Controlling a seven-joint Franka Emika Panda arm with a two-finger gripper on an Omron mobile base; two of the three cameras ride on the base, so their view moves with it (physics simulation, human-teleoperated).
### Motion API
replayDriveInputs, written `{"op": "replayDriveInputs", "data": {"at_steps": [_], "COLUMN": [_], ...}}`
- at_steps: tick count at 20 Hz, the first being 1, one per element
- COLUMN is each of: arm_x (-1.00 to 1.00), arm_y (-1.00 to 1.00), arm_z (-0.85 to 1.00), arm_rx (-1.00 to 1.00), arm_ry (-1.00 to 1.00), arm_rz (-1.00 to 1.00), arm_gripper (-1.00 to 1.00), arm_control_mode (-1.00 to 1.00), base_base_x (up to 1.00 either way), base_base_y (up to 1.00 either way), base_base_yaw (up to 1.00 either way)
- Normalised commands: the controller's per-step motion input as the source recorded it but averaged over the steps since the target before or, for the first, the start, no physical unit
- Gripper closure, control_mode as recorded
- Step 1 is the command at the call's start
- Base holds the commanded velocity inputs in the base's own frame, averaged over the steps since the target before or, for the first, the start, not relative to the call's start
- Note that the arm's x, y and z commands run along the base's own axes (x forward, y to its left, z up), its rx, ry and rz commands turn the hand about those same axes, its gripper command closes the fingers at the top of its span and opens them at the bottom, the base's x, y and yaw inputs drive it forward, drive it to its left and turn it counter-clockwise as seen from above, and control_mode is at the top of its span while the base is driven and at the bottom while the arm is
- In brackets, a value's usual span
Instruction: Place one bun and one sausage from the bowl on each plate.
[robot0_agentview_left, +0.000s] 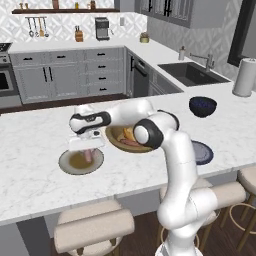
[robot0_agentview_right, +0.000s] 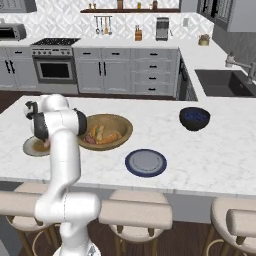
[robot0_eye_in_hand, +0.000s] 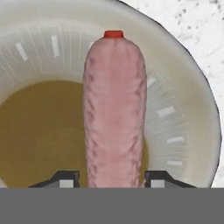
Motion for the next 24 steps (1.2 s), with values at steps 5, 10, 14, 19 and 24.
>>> {"op": "replayDriveInputs", "data": {"at_steps": [5, 10, 14, 19, 24], "arm_x": [-0.33, -1.00, -0.93, -0.63, -0.04], "arm_y": [-0.23, -1.00, -1.00, -1.00, -1.00], "arm_z": [0.29, 0.71, 0.63, 0.66, 0.52], "arm_rx": [0.00, 0.03, 0.02, 0.00, 0.01], "arm_ry": [-0.10, -0.25, -0.17, -0.22, -0.14], "arm_rz": [0.00, 0.00, 0.00, 0.00, -0.01], "arm_gripper": [-1.00, -1.00, -1.00, -1.00, -1.00], "arm_control_mode": [-1.00, -1.00, -1.00, -1.00, -1.00], "base_base_x": [0.00, 0.00, 0.00, 0.00, 0.00], "base_base_y": [0.00, 0.00, 0.00, 0.00, 0.00], "base_base_yaw": [0.00, 0.00, 0.00, 0.00, 0.00]}}
